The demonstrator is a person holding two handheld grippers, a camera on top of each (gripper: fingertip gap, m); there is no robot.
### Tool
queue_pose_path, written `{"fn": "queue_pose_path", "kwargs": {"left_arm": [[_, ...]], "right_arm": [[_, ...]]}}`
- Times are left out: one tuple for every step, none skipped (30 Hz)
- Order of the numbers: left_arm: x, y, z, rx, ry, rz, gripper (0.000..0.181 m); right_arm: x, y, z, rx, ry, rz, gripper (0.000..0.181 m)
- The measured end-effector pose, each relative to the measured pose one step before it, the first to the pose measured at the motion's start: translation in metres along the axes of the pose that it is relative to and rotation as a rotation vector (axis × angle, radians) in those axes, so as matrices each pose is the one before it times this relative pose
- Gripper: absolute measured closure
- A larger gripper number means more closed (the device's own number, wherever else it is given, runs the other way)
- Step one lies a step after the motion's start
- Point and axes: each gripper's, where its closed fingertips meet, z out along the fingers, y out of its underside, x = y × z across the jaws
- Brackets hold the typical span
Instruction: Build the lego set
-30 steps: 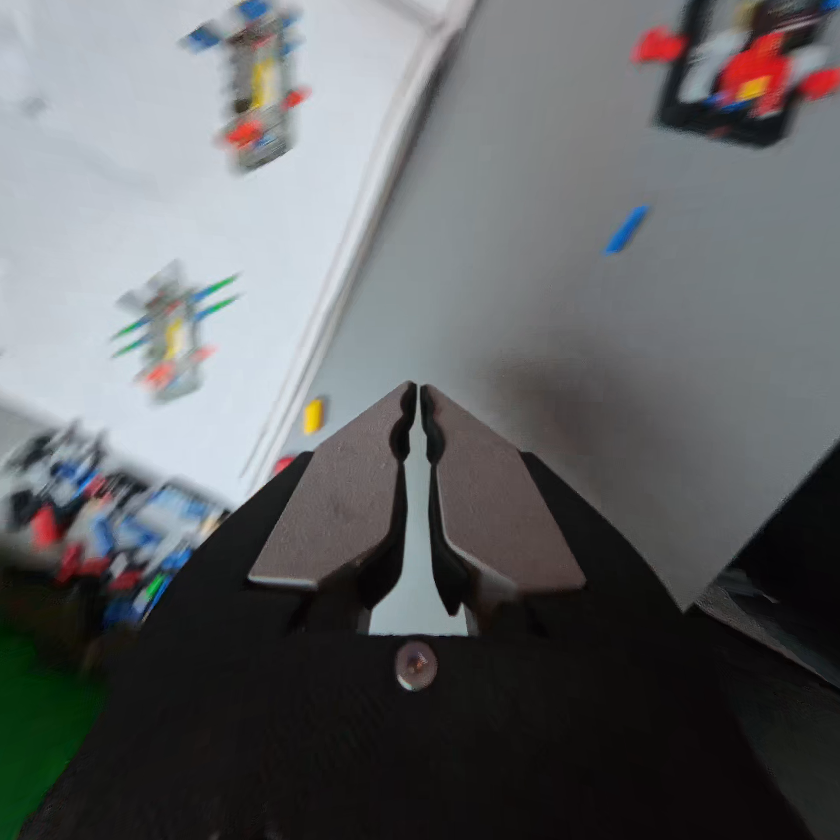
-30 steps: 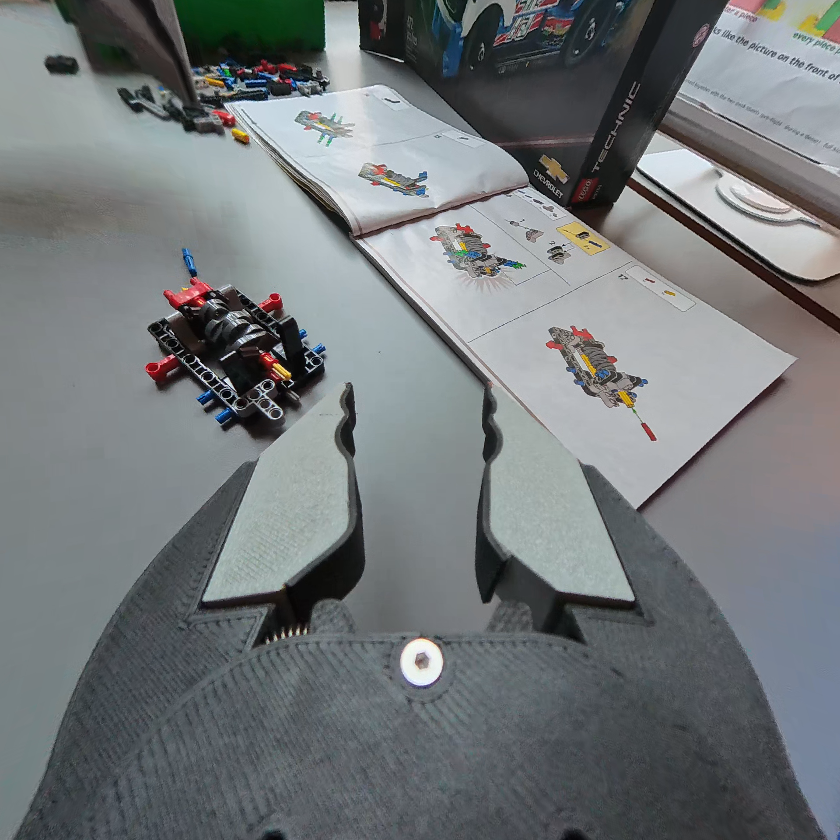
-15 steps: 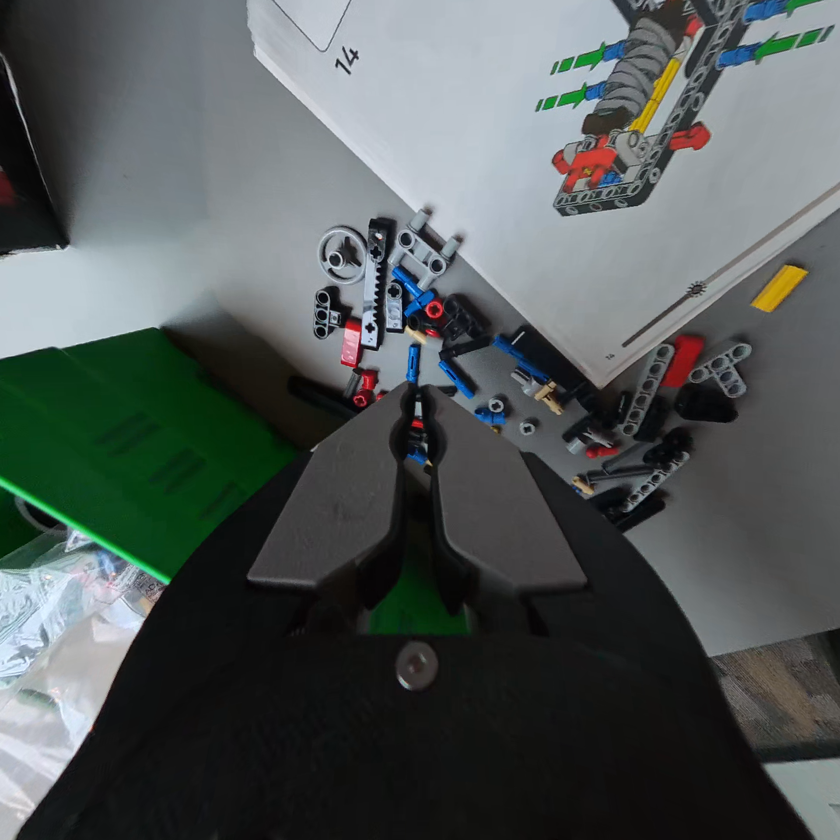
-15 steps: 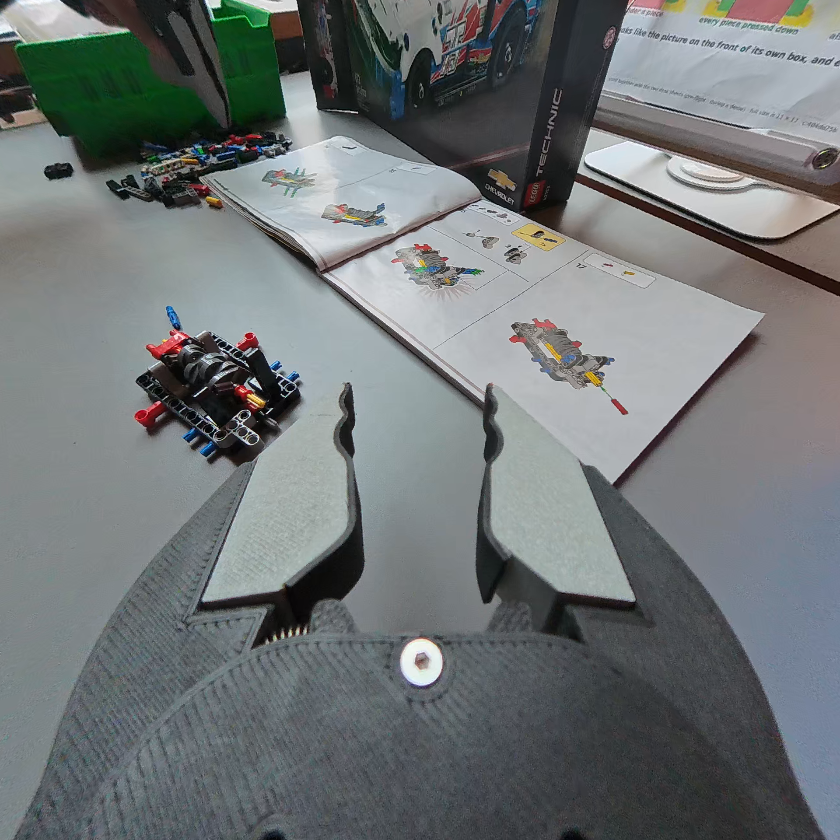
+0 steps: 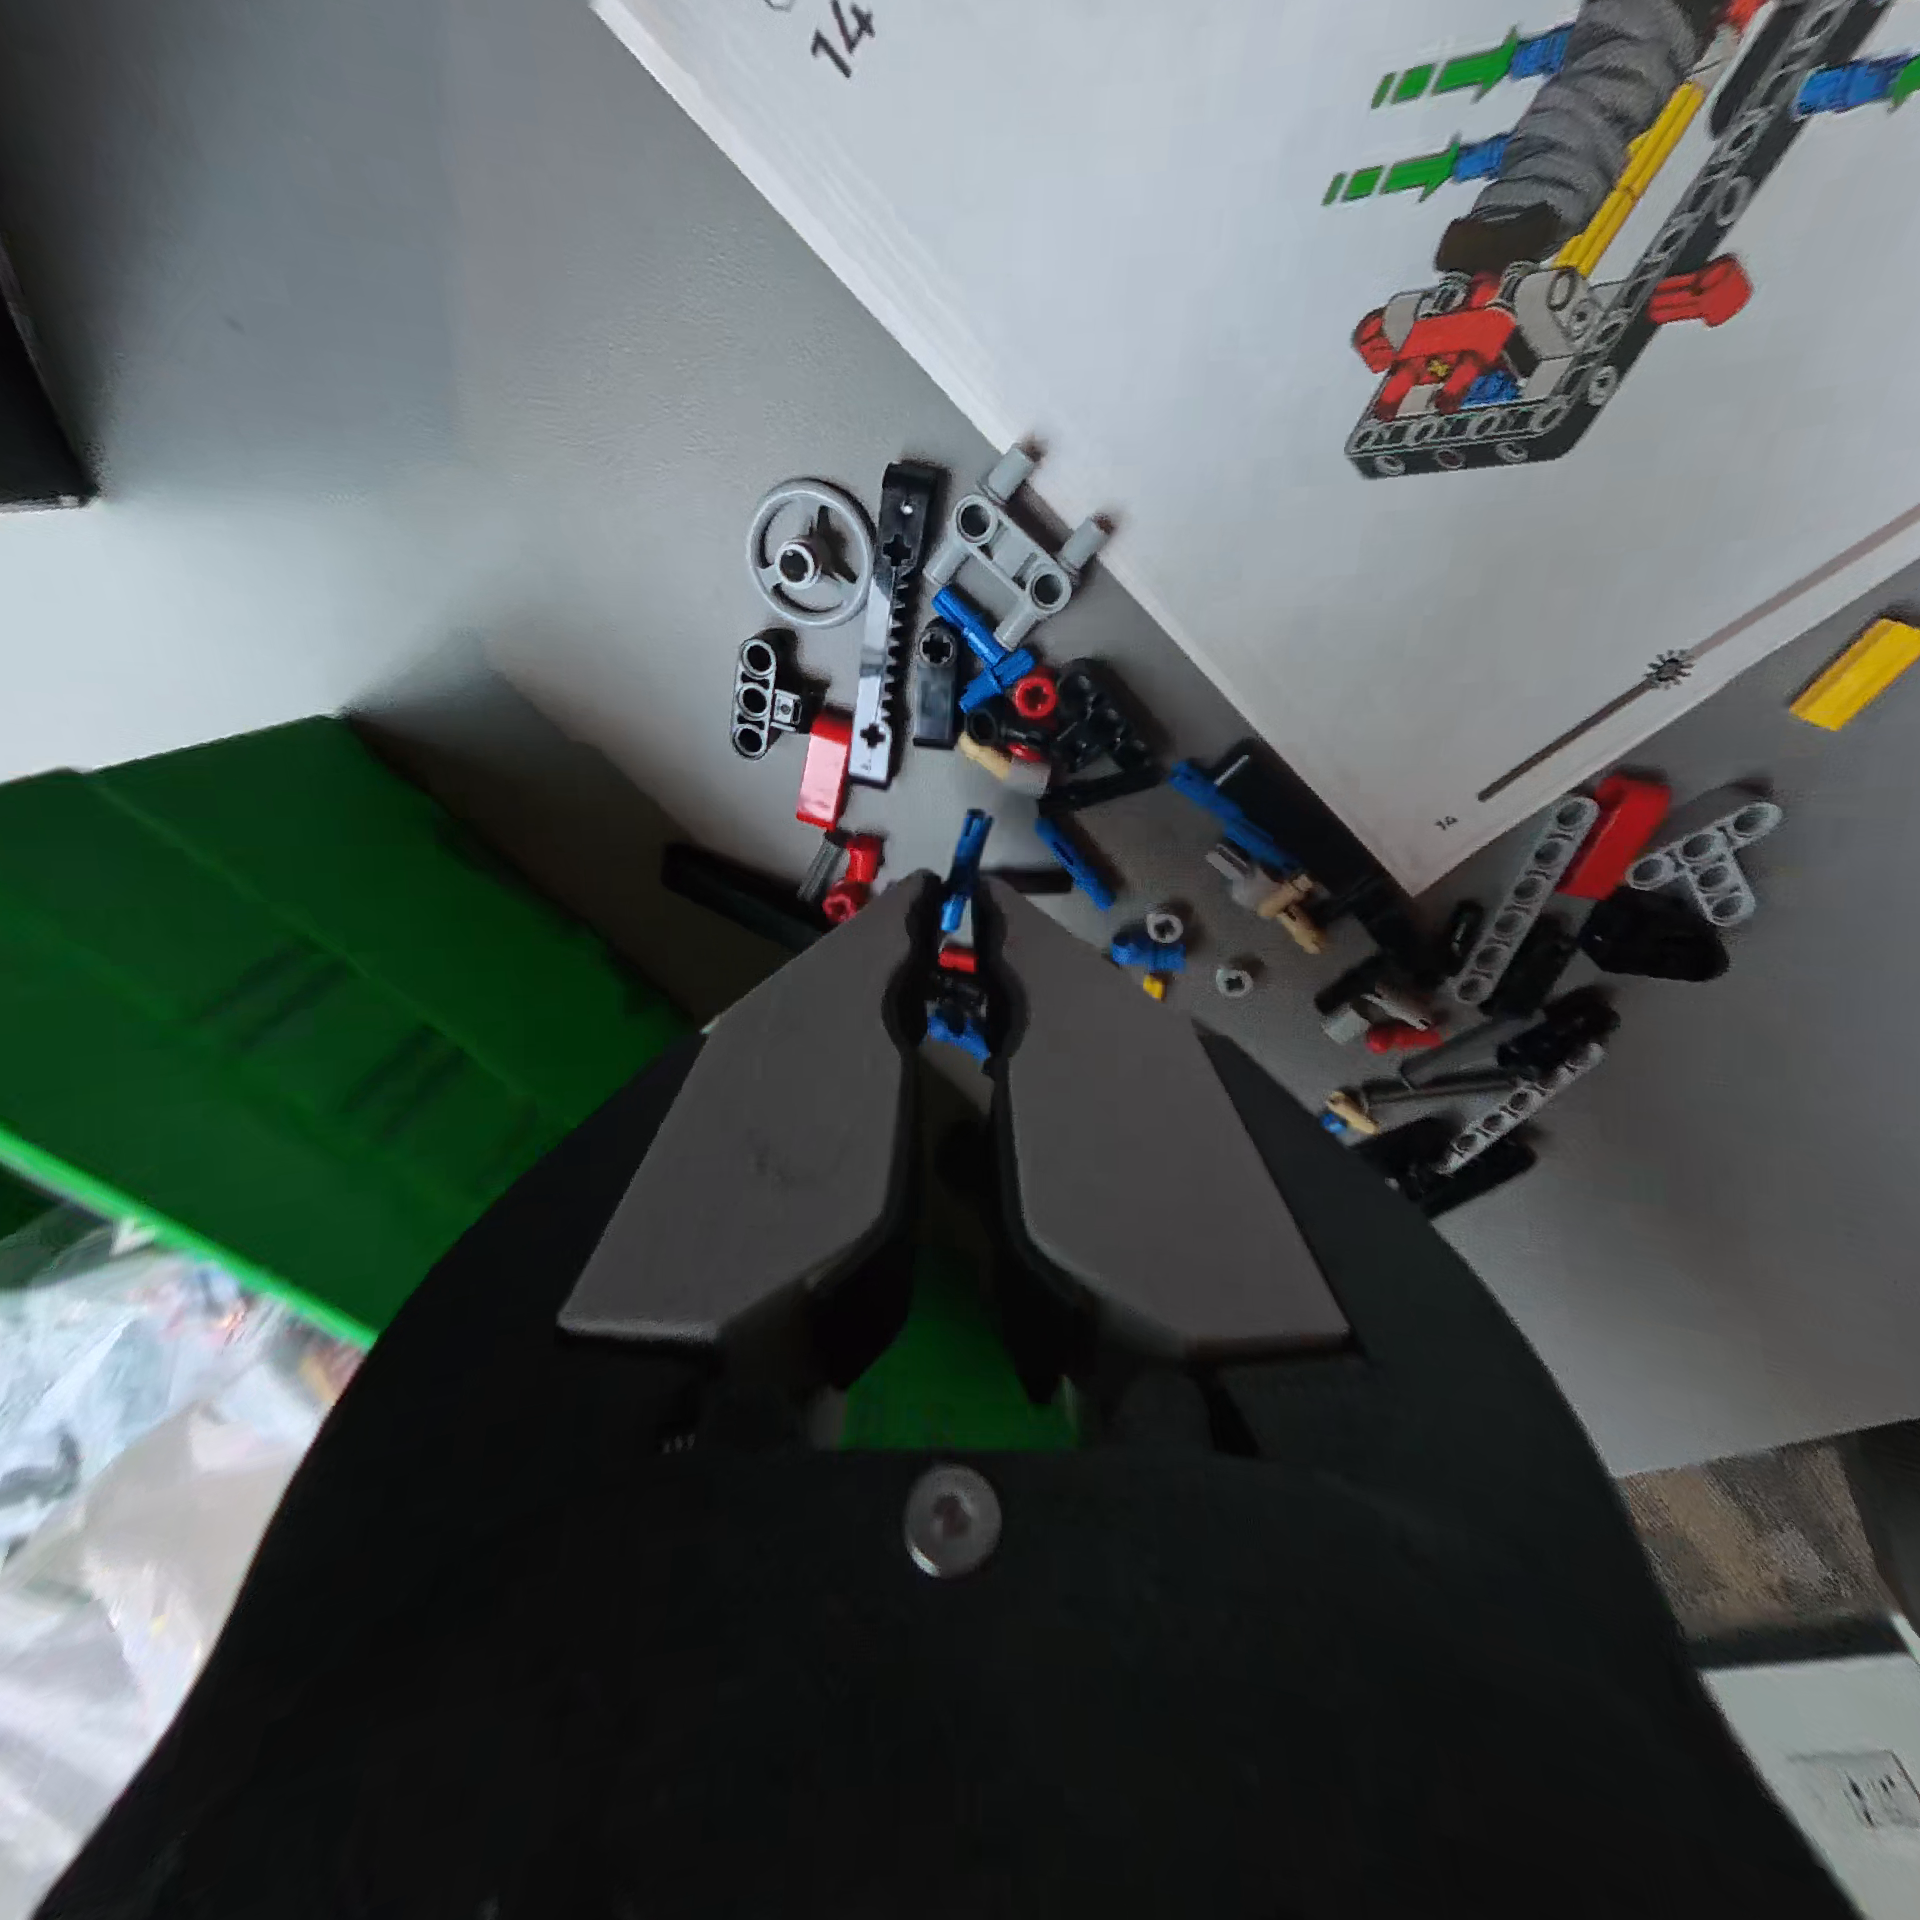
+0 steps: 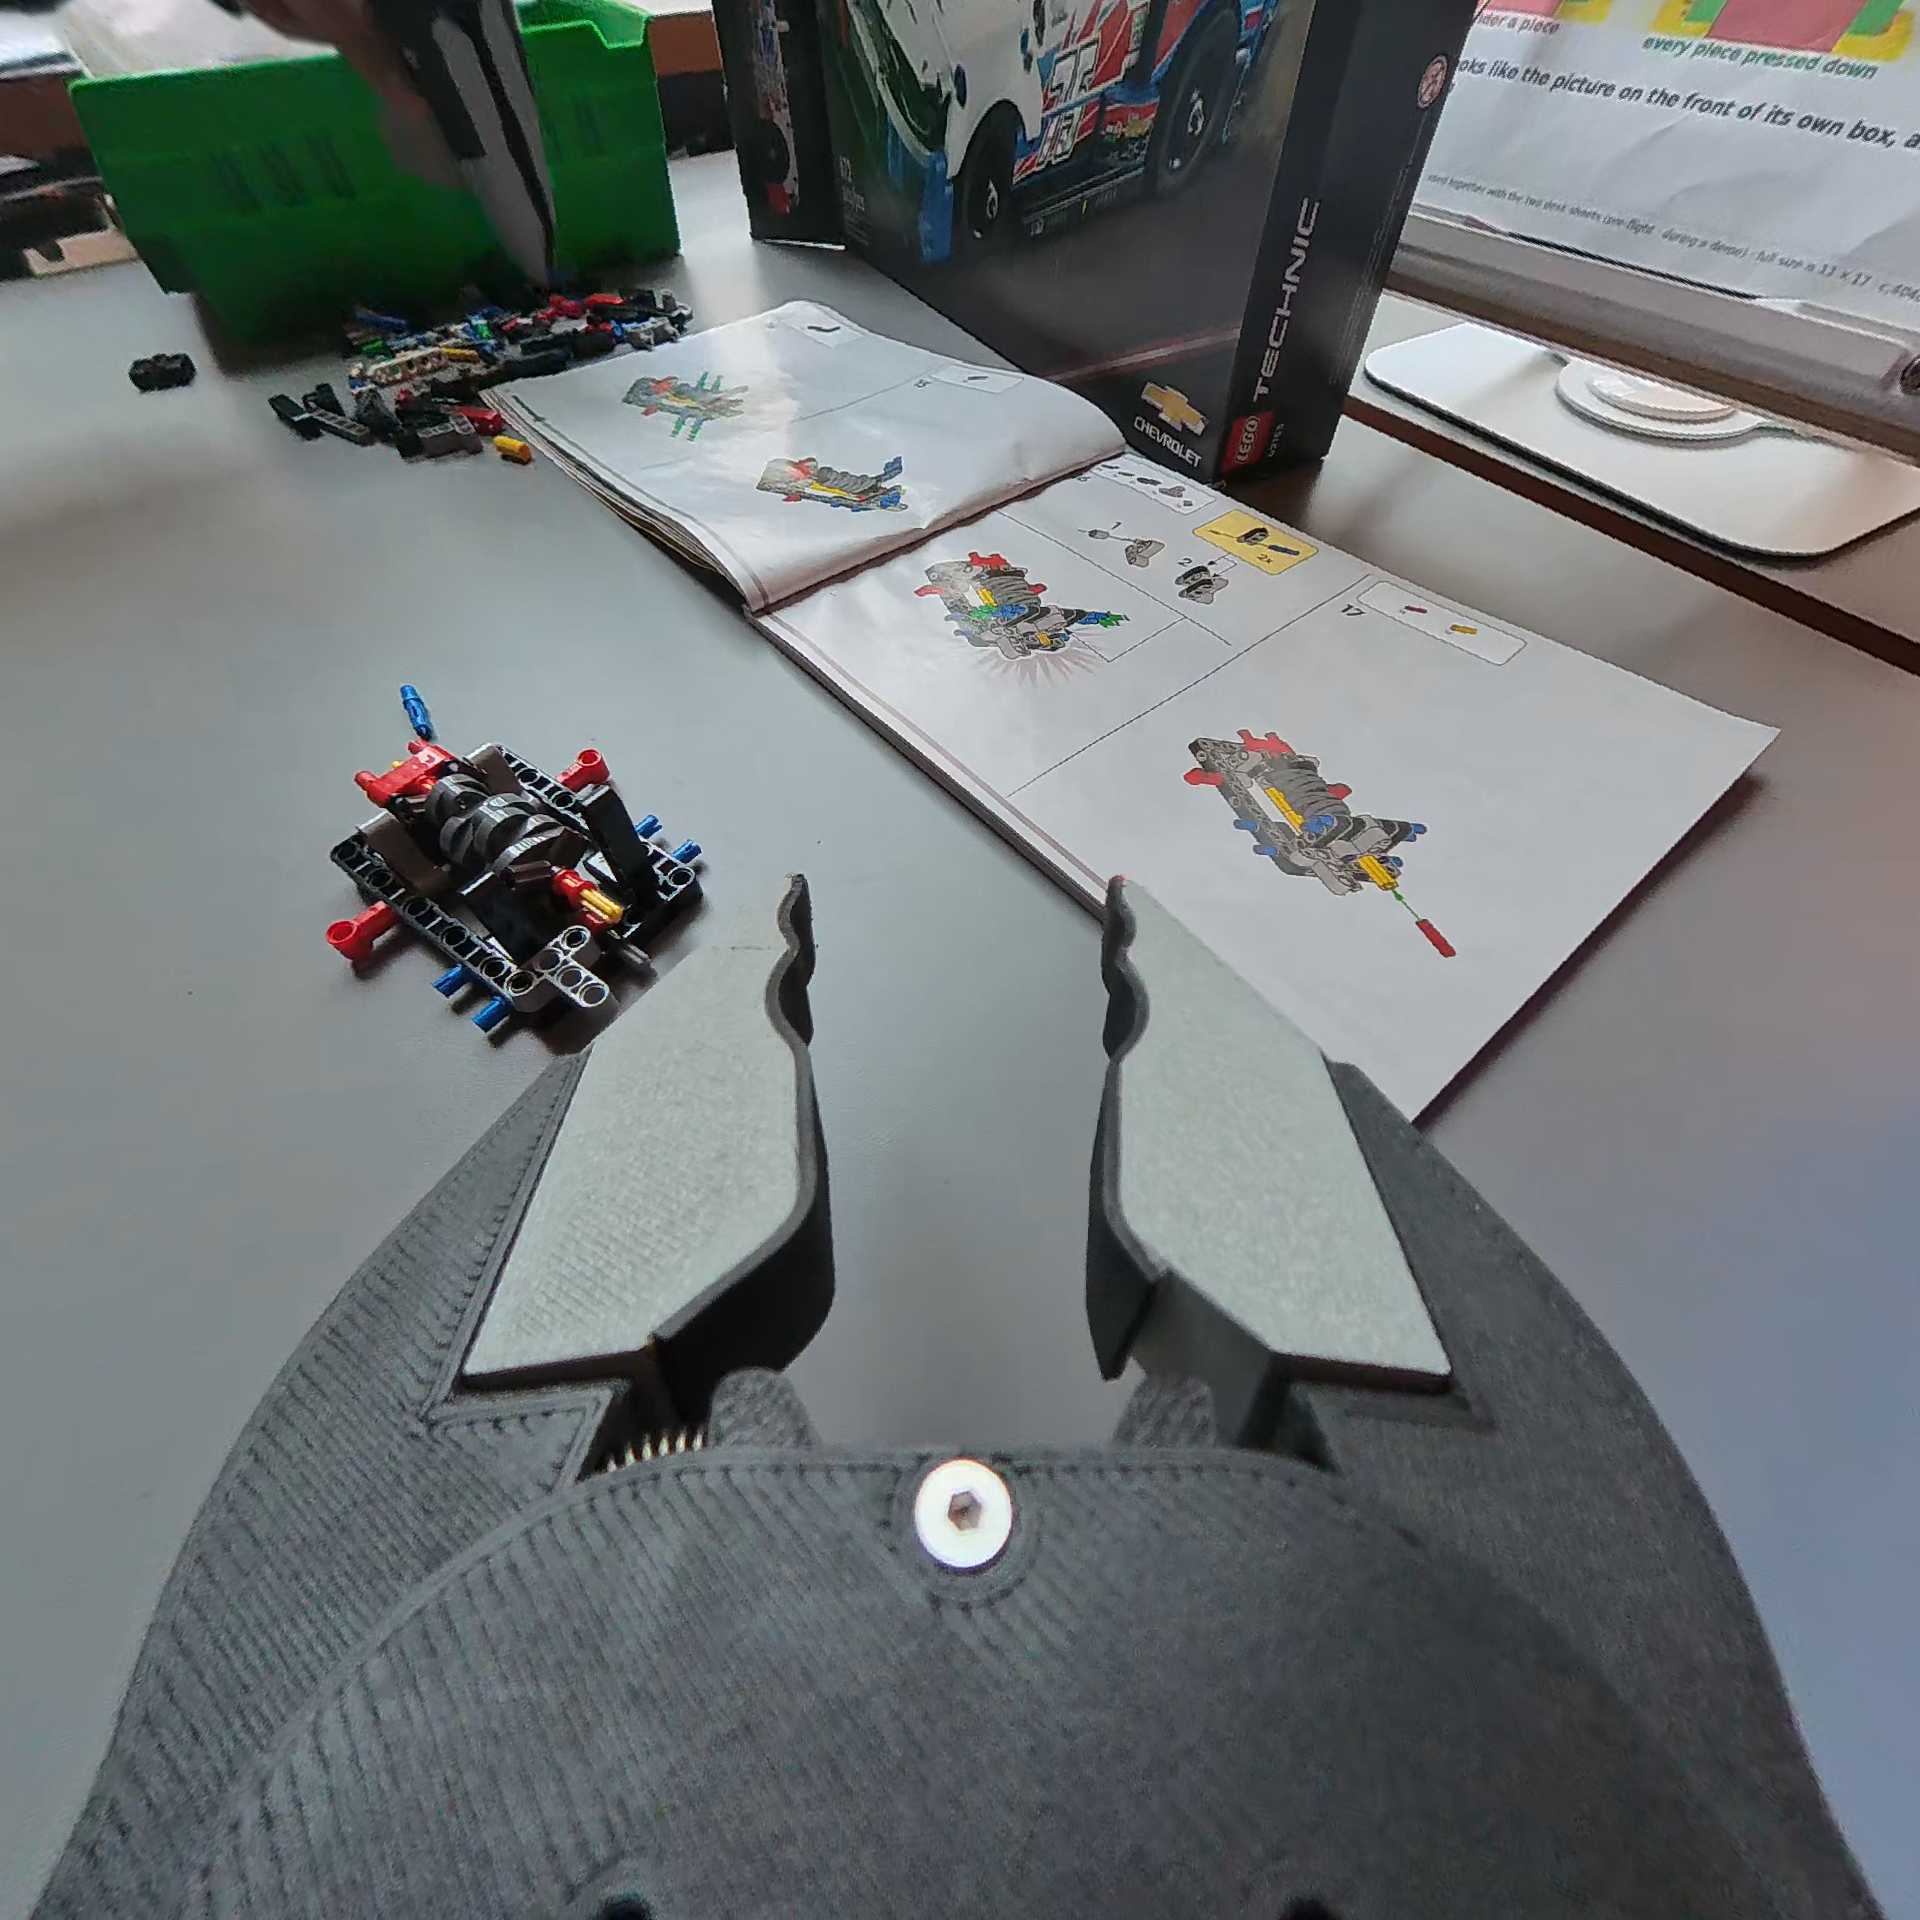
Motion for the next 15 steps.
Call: {"fn": "queue_pose_path", "kwargs": {"left_arm": [[0.00176,-0.00175,-0.01301,0.0234,-0.0223,-0.0058,0.178],[0.00743,-0.00467,-0.01548,0.0418,-0.0056,0.0005,0.178],[0.01391,-0.00784,-0.0171,0.0565,0.0113,0.0085,0.177],[0.02068,-0.0106,-0.0163,0.0637,0.026,0.0168,0.178],[0.02862,-0.01302,-0.01285,0.0683,0.0454,0.0284,0.178],[0.03587,-0.01406,-0.00608,0.0633,0.067,0.0407,0.178],[0.038,-0.01195,0.00284,0.0405,0.0701,0.0487,0.178],[0.03473,-0.00899,0.01011,0.0153,0.0551,0.0558,0.178],[0.03172,-0.00992,0.01386,0.0264,0.0551,0.0524,0.178],[0.02993,-0.01026,0.01426,0.0378,0.0808,0.0343,0.177],[0.01796,-0.00651,0.0138,0.0216,0.0523,0.0005,0.178],[0.00205,0.00085,0.01178,-0.0129,-0.0146,-0.012,0.178],[-0.0043,0.00643,0.00919,-0.0356,-0.0416,0.0057,0.177],[-0.00129,0.00533,0.00778,-0.0197,-0.0165,0.0165,0.177],[0.00306,0.00075,0.00662,0.0064,0.0146,-0.002,0.177]], "right_arm": [[-0.00039,0.00006,-0.00012,0.0001,0.0003,-0.0037,0.129],[-0.00047,0.00016,0.00005,-0.0014,0.0004,-0.004,0.129],[-0.0005,0.00036,0.00026,-0.003,0.0003,-0.0039,0.129],[-0.00041,0.00049,0.00042,-0.0039,0.0007,-0.0045,0.129],[-0.00047,0.00043,0.00043,-0.0044,0.0008,-0.005,0.129],[-0.00038,0.00068,0.00069,-0.0057,0.0003,-0.0047,0.129],[-0.00045,0.00082,0.00069,-0.0071,0.0002,-0.0039,0.129],[-0.00034,0.00074,0.00073,-0.0066,0.0002,-0.0041,0.129],[-0.00049,0.00046,0.00048,-0.0042,0.0007,-0.0049,0.129],[-0.00019,0.0002,0.00009,-0.0013,0.0022,-0.0045,0.129],[0.00005,0.00001,-0.0001,0.0003,0.003,-0.0019,0.129],[0.00019,0.00011,-0.00034,0.0003,0.002,0.0015,0.129],[0.0004,-0.00001,-0.00033,0.0015,0.0008,0.0034,0.129],[0.00025,-0.00055,-0.00054,0.0042,0.0002,0.0031,0.129],[0.00023,-0.00058,-0.0006,0.0047,0.0001,0.0019,0.129]]}}
